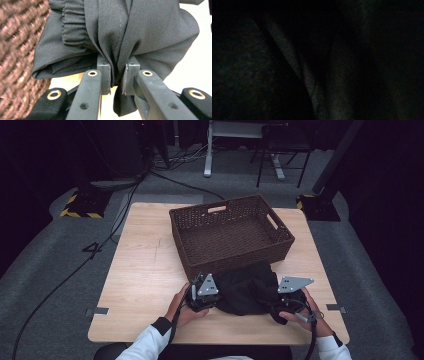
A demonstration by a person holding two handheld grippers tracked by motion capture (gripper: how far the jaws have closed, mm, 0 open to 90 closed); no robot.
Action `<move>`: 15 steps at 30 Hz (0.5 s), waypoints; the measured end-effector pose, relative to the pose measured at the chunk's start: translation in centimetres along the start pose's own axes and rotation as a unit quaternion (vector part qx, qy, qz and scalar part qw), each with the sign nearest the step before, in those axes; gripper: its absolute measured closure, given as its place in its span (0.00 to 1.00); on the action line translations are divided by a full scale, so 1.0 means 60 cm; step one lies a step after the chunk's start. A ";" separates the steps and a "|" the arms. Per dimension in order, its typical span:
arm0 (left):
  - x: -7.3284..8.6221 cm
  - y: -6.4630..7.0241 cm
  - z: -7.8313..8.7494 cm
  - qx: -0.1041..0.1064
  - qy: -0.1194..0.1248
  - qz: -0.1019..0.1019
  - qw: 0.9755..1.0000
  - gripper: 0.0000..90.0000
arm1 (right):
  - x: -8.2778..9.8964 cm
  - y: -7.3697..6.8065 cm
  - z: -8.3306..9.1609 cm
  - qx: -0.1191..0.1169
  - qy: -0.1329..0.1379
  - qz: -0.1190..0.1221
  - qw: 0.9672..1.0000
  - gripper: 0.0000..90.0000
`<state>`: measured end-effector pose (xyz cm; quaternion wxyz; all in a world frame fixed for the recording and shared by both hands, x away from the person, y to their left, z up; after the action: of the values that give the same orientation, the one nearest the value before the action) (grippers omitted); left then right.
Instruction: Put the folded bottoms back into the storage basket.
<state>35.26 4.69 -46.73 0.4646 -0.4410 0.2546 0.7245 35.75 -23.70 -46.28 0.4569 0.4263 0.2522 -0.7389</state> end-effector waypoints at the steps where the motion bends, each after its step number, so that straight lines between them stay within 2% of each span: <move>1: -0.003 0.001 0.002 -0.003 0.004 0.002 1.000 0.89 | -0.005 0.001 0.003 0.001 0.003 0.002 1.000 0.67; 5: -0.020 0.003 0.015 -0.010 0.018 -0.005 1.000 0.89 | -0.027 0.002 0.018 0.001 0.014 0.008 1.000 0.67; 15: -0.078 0.006 0.051 -0.032 0.044 -0.040 0.998 0.89 | -0.084 0.004 0.053 0.014 0.029 0.033 0.999 0.67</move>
<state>34.53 4.83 -41.18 0.4674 -0.4972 0.2337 0.6926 35.79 -23.90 -40.30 0.4674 0.4616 0.2407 -0.7145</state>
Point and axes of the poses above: each handheld gripper's, and its own axes: z roughly backward along the jaws, x roughly out of its underside, y roughly to its right, the point moved 2 cm from there along -z, roughly forward along the jaws, and after that the axes turned 8 degrees about y, right-handed, at the moved point
